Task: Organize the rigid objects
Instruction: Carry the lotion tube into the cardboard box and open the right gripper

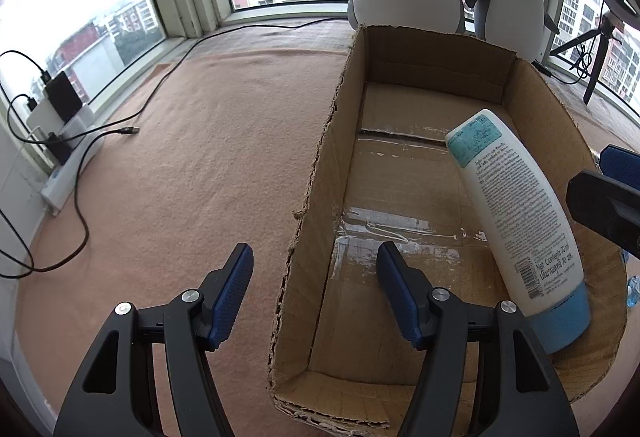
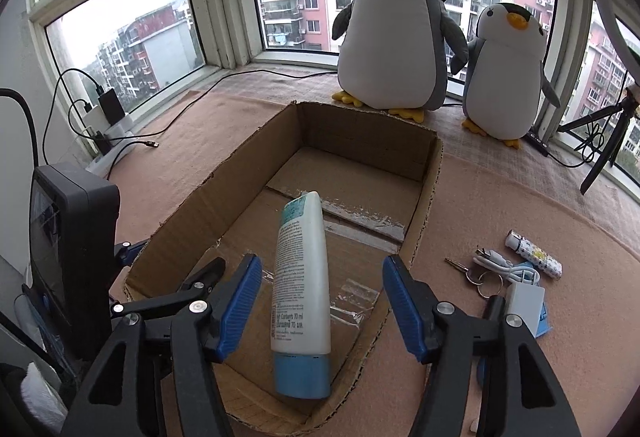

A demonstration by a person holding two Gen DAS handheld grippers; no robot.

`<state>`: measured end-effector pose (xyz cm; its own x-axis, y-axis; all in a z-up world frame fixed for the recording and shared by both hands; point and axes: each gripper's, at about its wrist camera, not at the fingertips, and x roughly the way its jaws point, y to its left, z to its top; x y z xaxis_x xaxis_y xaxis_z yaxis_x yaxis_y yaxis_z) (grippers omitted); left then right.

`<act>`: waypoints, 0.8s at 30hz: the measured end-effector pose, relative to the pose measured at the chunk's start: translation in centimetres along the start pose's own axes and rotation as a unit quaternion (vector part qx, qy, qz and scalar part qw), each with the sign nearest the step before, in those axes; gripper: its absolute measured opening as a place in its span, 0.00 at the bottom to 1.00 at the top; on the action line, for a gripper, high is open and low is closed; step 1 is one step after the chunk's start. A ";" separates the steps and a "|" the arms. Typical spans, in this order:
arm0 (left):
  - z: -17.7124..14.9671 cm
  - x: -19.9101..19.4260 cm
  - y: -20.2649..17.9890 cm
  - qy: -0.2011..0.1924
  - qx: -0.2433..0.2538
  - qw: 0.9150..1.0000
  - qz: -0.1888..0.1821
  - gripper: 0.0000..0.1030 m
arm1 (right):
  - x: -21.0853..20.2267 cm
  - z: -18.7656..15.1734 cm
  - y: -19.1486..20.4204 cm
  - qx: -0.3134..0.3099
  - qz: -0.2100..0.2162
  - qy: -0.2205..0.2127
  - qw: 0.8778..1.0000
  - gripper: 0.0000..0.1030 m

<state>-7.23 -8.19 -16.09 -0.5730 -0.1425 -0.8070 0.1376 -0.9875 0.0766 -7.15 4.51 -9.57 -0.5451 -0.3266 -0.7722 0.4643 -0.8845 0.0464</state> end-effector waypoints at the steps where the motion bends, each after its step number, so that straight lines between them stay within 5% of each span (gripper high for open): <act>1: 0.0 0.0 0.0 0.000 0.000 1.000 0.000 0.63 | 0.0 0.0 0.0 0.001 0.000 0.000 1.000 0.57; 14: 0.0 0.0 0.0 -0.001 0.003 1.000 0.001 0.63 | -2.4 -0.6 -2.0 0.031 0.002 -0.010 0.999 0.57; 24: -0.1 0.0 -0.1 -0.002 0.003 1.000 0.002 0.63 | -6.2 -2.8 -7.9 0.090 -0.028 -0.021 0.995 0.57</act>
<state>-7.15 -8.10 -16.10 -0.5758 -0.1472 -0.8043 0.1345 -0.9873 0.0844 -5.48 14.48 -6.95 -0.5978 -0.2847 -0.7494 0.3009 -0.9462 0.1194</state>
